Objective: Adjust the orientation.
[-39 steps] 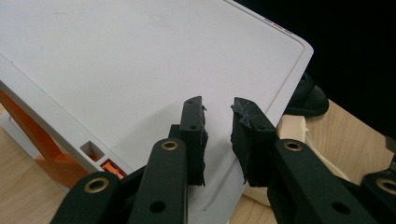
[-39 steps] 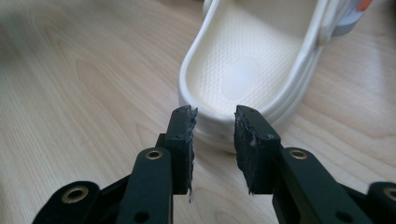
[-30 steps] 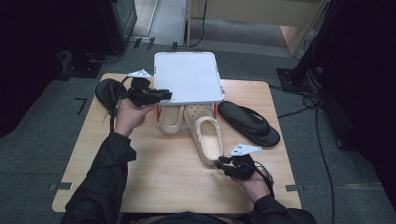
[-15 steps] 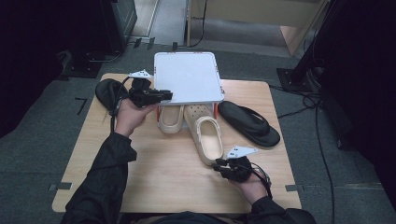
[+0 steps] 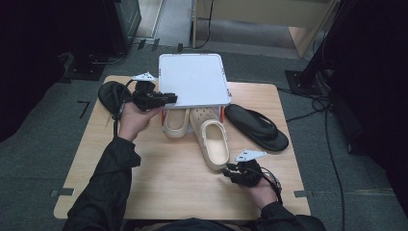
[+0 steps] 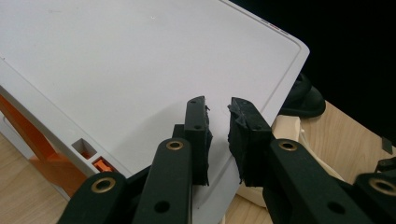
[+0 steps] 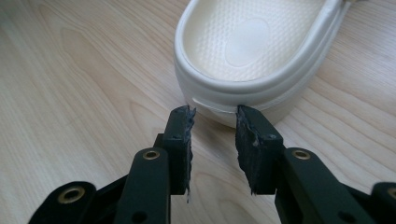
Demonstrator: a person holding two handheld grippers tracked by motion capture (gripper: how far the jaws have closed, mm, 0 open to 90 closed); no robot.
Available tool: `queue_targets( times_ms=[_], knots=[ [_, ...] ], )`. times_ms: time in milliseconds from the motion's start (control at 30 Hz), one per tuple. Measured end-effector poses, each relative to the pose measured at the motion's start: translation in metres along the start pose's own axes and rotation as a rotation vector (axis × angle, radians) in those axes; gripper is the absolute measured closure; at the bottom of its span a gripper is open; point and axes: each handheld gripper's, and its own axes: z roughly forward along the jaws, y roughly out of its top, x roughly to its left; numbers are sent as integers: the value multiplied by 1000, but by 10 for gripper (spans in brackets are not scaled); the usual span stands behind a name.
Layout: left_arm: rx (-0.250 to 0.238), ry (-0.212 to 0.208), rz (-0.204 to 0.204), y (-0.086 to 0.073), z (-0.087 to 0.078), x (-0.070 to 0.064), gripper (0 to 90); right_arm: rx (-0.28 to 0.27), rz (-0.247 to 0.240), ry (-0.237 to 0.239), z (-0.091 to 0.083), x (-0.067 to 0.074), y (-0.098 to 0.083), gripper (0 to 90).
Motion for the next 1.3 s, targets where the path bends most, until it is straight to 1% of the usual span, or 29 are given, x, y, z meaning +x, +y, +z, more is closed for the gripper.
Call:
queue_targets(
  times_ms=[33, 100, 167, 200, 300, 400, 467, 533, 567, 600, 633, 700, 767, 800, 900, 967, 1067, 1200, 1300],
  knots=[
    [0, 1, 1, 0, 0, 0, 778, 0, -2, 12, 1, 1, 0, 661],
    [0, -3, -1, 0, 0, 0, 786, -5, -13, 8, 3, 3, 1, 663],
    [-1, -4, -1, 0, 1, -1, 788, -7, -5, 32, 6, 7, 3, 665],
    [-1, -5, 0, 0, 1, -1, 789, -8, -18, 34, 7, 8, 4, 666],
    [-2, -6, -1, 0, 1, -1, 791, -9, -33, 52, 15, 13, 6, 667],
    [-3, -7, -1, -1, 1, -1, 791, -16, -31, 71, 20, 17, 9, 702],
    [-4, -9, -1, -1, 1, 0, 791, -12, -23, 95, 22, 20, 9, 713],
    [-4, -12, -1, -1, 1, 0, 792, -9, -27, 99, 25, 23, 9, 722],
    [-3, -12, -2, -1, 1, 0, 792, -14, -49, 95, 26, 23, 9, 726],
    [-3, -12, -2, -1, 1, 0, 792, -16, -55, 87, 27, 23, 11, 753],
    [-3, -14, -3, -1, 1, 0, 791, -20, -56, 86, 27, 23, 12, 751],
    [-4, -14, -4, -1, 1, 0, 792, -29, -74, 56, 28, 23, 15, 744],
    [-5, -14, -7, -1, 1, 1, 797, -31, -81, 60, 28, 22, 19, 765],
    [-5, -15, -8, -1, 1, 1, 797, -33, -90, 58, 29, 22, 20, 764],
    [-5, -14, -8, -1, 1, 1, 799, -35, -114, 29, 33, 23, 24, 742],
    [-5, -14, -9, -1, 1, 0, 799, -42, -118, 13, 34, 21, 28, 739],
    [-8, -16, -10, -1, 1, 1, 799, -67, -118, 2, 34, 18, 34, 735],
    [-9, -15, -8, -1, 1, 1, 802, -92, -105, -11, 36, 14, 41, 731],
    [-9, -15, -9, -1, 1, 1, 803, -87, -108, -23, 40, 12, 46, 731]
  ],
)
